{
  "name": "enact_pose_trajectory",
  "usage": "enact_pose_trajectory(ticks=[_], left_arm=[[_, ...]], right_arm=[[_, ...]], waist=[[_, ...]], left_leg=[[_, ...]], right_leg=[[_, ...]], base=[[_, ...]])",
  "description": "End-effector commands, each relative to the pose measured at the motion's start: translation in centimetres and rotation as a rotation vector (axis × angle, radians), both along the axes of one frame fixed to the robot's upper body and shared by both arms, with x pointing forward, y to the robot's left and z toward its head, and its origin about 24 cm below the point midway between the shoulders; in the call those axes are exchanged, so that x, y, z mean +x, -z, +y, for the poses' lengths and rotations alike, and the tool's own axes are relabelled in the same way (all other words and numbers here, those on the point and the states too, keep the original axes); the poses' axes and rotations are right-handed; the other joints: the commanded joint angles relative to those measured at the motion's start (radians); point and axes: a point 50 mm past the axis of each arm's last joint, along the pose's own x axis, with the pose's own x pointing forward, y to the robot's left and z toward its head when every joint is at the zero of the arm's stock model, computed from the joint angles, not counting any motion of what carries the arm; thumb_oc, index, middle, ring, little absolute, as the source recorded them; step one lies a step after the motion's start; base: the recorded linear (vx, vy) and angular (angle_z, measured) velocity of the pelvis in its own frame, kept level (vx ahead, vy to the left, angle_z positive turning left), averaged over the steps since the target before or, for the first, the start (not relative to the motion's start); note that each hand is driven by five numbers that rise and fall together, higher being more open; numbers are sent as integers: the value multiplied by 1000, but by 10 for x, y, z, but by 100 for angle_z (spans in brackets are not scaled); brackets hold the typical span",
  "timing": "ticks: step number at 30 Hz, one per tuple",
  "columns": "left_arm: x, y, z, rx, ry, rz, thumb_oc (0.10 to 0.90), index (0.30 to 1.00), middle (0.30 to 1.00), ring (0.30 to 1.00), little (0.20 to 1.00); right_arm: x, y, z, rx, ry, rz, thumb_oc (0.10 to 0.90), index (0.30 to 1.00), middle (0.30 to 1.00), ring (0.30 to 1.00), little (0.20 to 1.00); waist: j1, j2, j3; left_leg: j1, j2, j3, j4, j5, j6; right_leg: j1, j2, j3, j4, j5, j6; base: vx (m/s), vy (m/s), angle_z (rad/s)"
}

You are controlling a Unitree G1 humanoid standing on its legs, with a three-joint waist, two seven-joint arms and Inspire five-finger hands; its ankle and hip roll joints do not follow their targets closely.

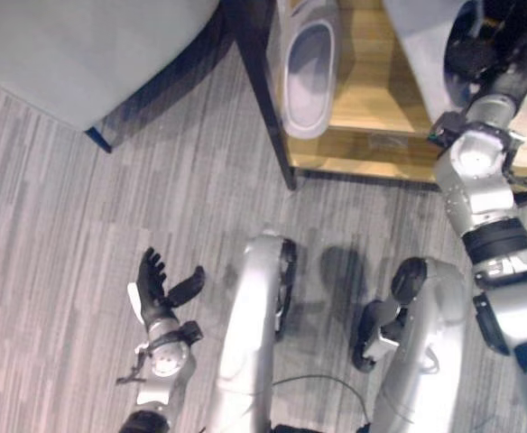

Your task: Arrange the slippers neatly on the shoe rack.

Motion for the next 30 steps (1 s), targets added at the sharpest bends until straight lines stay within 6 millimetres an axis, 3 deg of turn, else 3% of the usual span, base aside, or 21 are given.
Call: enact_pose_trajectory(ticks=[1,7,14,18,25,26,30], left_arm=[[6,-38,19,84,-41,-203,800,900,900,900,900],[6,-40,21,140,-24,-187,800,900,900,900,900],[9,-37,21,192,-6,-149,800,900,900,900,900],[9,-33,18,175,22,-126,800,900,900,900,900],[4,-28,18,163,2,-109,800,900,900,900,900],[3,-25,18,151,4,-102,800,900,900,900,900],[1,-25,18,145,8,-104,800,900,900,900,900]], right_arm=[[-38,-85,24,-42,-86,-406,400,300,300,300,300],[-36,-78,23,9,-98,-406,400,300,300,300,300],[-27,-72,46,20,-186,-364,400,300,300,300,300],[-15,-54,60,44,-206,-283,400,300,300,300,300],[1,-38,62,95,-209,-186,400,300,300,300,300],[4,-36,60,99,-189,-161,800,900,900,900,900],[4,-36,64,92,-197,-158,800,900,900,900,900]], waist=[[15,-13,-20],[26,-26,-20],[36,-44,-20],[25,-51,-20],[21,-49,-20],[23,-46,-20],[23,-45,-20]], left_leg=[[106,-20,-95,1,-129,44],[106,-23,-109,-9,-127,43],[106,-10,-119,9,-146,46],[106,-6,-117,13,-149,47],[106,-1,-119,33,-153,48],[106,-3,-121,34,-151,46],[106,-2,-121,29,-150,45]], right_leg=[[78,3,51,-3,-23,-70],[75,1,32,-20,-9,-69],[69,12,26,-18,-7,-73],[66,17,24,-19,-1,-78],[63,21,24,-1,-10,-89],[61,21,26,2,-10,-91],[62,19,28,0,-8,-91]], base=[[52,2,-1],[18,3,-3],[0,0,0],[-1,23,-4],[-14,7,-5],[0,0,0],[0,0,0]])
